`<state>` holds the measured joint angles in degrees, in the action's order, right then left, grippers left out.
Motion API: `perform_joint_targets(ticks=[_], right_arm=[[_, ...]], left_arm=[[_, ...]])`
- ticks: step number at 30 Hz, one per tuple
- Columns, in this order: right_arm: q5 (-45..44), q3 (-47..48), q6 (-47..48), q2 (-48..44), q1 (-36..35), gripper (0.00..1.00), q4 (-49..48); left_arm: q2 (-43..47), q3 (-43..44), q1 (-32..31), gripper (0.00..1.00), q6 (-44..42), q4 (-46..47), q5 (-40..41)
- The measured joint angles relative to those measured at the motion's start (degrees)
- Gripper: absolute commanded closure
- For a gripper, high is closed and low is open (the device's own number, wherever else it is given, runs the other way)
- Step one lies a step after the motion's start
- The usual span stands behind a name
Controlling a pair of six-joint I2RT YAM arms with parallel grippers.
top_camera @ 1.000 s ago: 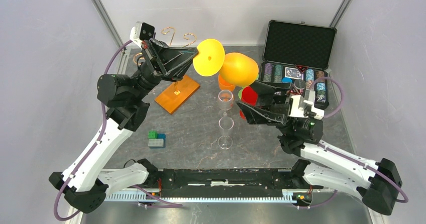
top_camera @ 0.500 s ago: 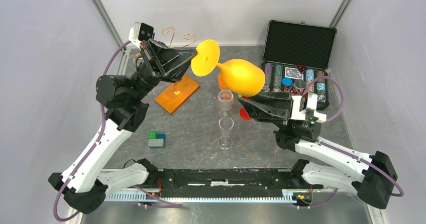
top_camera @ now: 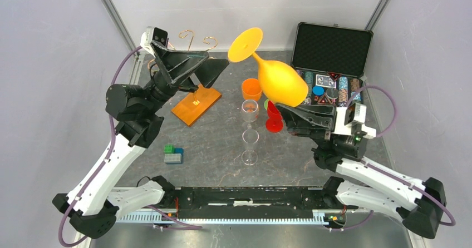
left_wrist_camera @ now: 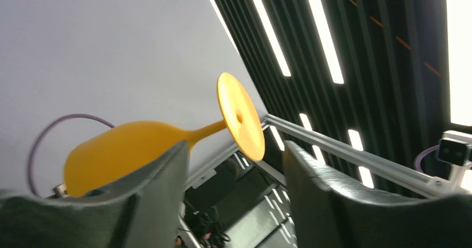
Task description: Take the wine glass off the wine glass rack
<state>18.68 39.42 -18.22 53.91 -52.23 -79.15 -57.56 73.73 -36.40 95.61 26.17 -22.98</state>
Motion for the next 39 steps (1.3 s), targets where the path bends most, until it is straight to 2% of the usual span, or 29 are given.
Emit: perform_joint_targets(ticks=[3,5,10,14,18,22,26,30,34,39], right_arm=[[-4.33,0.09,2.54,-4.70,0.00,1.00,8.22],[-8.79,1.11,4.68,-8.13,0.00,1.00,17.44],[-24.81,9.60,7.80,-14.05,0.00,1.00,47.84],[-35.30,19.63,8.07,-15.13,0.00,1.00,73.46],[-40.70,34.47,7.21,-11.74,0.11,1.00,98.53],[-40.79,44.89,4.87,-8.68,0.11,1.00,117.63],[-38.66,45.22,2.73,-7.69,0.11,1.00,130.97],[-34.77,38.34,0.87,-6.03,0.11,1.00,140.54],[-31.89,32.68,-0.15,-3.15,0.11,1.00,147.25],[-29.07,31.45,-0.15,-3.23,0.11,1.00,150.62]], left_arm=[[1.49,-0.24,0.00,0.05,-4.07,-3.50,0.39],[3.26,-1.01,0.00,0.00,-7.63,-6.56,1.03],[7.98,-1.79,0.00,0.00,-21.27,-17.68,4.26],[10.03,-1.51,0.00,0.00,-34.38,-27.65,6.51],[9.94,1.03,0.00,0.00,-46.05,-38.71,8.90],[10.03,2.54,0.00,0.00,-53.77,-47.58,12.50],[10.86,2.54,0.00,0.00,-61.13,-54.27,16.09],[12.35,1.90,0.00,0.00,-65.75,-57.55,18.86],[14.21,0.52,0.00,0.00,-68.46,-59.52,21.86],[15.98,-0.63,0.00,0.00,-70.07,-60.46,24.26]])
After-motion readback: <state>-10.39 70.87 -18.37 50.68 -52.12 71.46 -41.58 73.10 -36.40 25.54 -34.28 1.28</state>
